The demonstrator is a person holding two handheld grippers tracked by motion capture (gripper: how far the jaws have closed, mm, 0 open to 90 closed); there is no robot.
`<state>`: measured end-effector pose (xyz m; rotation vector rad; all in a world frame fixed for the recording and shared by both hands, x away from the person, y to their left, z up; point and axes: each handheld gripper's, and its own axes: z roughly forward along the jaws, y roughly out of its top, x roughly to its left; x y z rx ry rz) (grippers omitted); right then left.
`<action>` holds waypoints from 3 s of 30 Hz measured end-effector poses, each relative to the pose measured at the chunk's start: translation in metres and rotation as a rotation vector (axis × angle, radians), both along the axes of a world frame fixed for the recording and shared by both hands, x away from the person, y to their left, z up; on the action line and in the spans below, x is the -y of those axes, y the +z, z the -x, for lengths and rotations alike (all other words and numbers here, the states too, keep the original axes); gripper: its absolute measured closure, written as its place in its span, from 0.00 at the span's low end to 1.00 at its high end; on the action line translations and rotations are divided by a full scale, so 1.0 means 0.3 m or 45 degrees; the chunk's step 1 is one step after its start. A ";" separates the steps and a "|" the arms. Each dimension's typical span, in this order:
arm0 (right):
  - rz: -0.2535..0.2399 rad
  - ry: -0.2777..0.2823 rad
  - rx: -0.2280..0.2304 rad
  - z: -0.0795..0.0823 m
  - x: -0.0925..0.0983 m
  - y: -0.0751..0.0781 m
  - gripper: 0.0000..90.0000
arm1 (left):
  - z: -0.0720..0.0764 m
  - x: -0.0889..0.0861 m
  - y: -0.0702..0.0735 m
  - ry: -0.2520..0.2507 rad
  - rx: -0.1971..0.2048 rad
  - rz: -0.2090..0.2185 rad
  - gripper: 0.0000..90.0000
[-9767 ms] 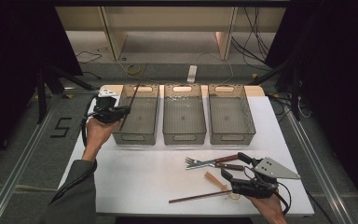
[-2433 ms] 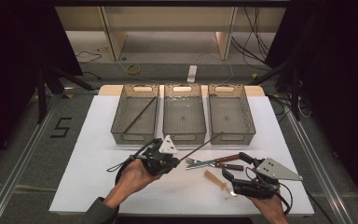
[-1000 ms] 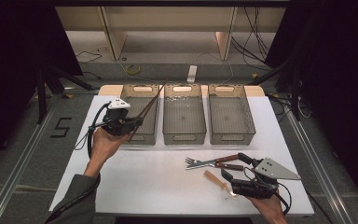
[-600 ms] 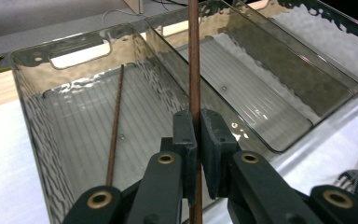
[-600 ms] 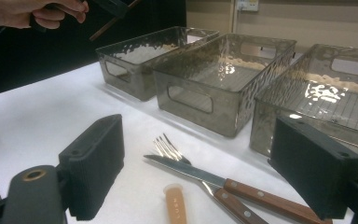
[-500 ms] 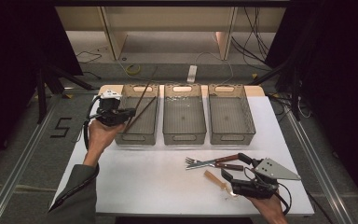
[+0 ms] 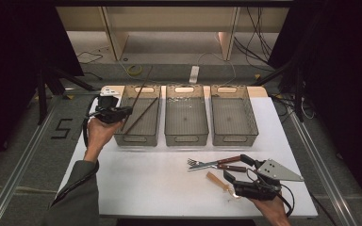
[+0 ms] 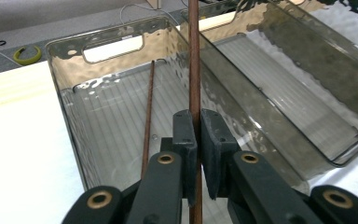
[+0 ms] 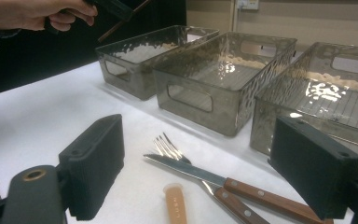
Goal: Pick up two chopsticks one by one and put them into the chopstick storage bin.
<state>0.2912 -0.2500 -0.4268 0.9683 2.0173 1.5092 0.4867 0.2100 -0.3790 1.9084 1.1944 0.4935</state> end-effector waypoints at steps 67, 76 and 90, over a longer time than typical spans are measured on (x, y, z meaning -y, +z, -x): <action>0.039 0.045 -0.082 -0.023 -0.009 0.002 0.20 | 0.305 0.151 -0.031 -0.236 0.064 0.268 0.17; 0.079 0.071 -0.125 -0.049 -0.012 0.013 0.20 | 0.383 0.157 -0.050 -0.291 0.090 0.277 0.17; 0.205 0.118 -0.227 -0.102 -0.027 0.030 0.20 | 0.449 0.162 -0.059 -0.311 0.122 0.253 0.17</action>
